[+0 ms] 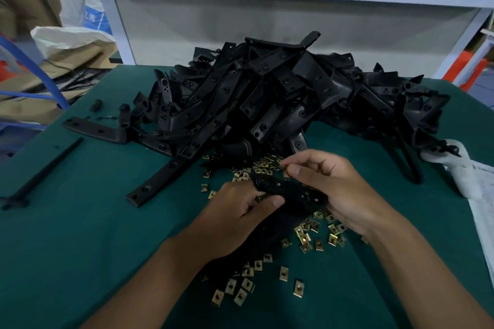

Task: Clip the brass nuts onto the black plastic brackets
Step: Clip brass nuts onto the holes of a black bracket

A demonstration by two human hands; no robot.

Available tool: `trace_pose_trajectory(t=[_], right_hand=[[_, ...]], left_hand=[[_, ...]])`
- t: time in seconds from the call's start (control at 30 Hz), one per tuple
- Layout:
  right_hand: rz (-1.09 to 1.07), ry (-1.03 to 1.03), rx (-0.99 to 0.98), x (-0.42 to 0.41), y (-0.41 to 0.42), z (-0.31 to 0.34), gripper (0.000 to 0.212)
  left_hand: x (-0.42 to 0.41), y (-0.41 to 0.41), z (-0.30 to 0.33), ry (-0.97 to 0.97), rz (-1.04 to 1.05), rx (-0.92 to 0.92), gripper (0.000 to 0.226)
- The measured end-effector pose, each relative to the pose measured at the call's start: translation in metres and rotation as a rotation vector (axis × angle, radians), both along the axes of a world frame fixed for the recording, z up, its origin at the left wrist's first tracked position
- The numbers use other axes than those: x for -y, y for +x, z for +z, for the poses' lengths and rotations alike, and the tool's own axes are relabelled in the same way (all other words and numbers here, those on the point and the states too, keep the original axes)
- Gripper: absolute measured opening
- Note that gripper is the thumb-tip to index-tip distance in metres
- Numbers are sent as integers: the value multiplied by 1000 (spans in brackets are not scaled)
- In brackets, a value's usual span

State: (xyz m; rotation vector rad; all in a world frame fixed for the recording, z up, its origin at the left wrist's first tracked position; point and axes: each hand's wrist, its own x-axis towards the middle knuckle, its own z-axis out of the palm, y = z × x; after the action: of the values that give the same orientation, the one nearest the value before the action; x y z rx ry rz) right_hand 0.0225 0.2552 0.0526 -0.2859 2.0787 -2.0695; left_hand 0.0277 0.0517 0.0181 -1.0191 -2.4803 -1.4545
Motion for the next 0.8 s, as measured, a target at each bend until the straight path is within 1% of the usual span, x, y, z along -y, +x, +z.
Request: trace_pose_trajectory(t=[0.03,0.1,0.13,0.33,0.6,0.8], right_hand=[[0,13,-4,0,0,0,20],[0,31,-10,-1,0,1,22],[-2,40,-16,-1,0,2,21],[-25,43,-16,2,2,1,13],[-51,36,-23,6,2,-2,9],[-60,69,-73,9,3,-4,8]], left_hand=[[0,-1,0,-9,-1,-7,17],[1,-1,0,-24,6,-27,27],[1,-1,-1,-35,7,-23,28],[2,-3,-7,-69,-3,-4,21],[3,-4,-10,-51,-9,0,19],[4,-4,-12,-51,28,35,23]])
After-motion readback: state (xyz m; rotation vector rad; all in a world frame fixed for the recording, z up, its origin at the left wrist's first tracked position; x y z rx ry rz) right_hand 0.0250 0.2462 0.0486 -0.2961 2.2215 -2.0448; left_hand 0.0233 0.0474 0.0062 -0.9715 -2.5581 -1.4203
